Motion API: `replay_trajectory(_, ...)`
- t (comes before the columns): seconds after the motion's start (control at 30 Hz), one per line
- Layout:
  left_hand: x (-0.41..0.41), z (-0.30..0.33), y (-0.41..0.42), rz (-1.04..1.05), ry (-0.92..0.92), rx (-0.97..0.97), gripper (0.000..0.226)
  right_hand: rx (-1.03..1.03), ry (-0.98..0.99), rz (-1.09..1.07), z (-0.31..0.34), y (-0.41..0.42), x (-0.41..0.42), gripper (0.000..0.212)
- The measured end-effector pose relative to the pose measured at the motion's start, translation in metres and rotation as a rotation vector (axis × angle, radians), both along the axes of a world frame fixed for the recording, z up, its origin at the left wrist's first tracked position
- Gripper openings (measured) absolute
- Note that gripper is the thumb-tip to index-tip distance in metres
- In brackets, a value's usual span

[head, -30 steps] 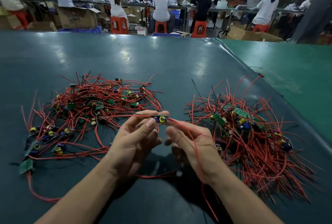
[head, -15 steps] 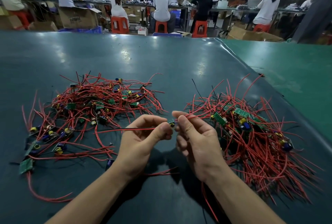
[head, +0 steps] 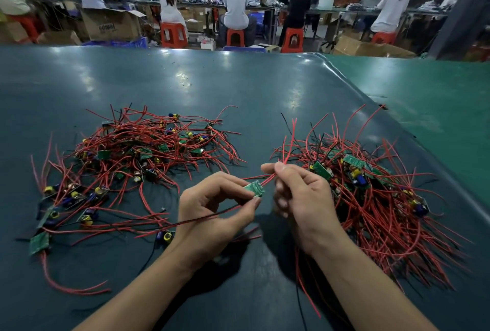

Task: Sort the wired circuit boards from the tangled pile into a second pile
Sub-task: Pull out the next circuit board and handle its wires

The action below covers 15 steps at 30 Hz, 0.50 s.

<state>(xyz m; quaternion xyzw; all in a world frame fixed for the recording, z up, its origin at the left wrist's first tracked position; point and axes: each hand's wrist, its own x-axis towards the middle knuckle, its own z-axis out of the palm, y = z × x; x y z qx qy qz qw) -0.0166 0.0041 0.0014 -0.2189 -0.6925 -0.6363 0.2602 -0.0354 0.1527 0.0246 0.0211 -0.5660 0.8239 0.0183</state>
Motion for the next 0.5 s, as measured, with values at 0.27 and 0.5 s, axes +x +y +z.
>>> replay_trajectory(0.27,0.010,0.007,0.001,0.087,0.238,-0.079,0.012,-0.166,0.090,-0.221,0.010,0.019,-0.012,0.027)
replay_trajectory(0.5,0.010,0.007,-0.011,0.166,0.223,-0.027,0.015,-0.352,0.206,-0.519,0.021,0.037,-0.014,0.025)
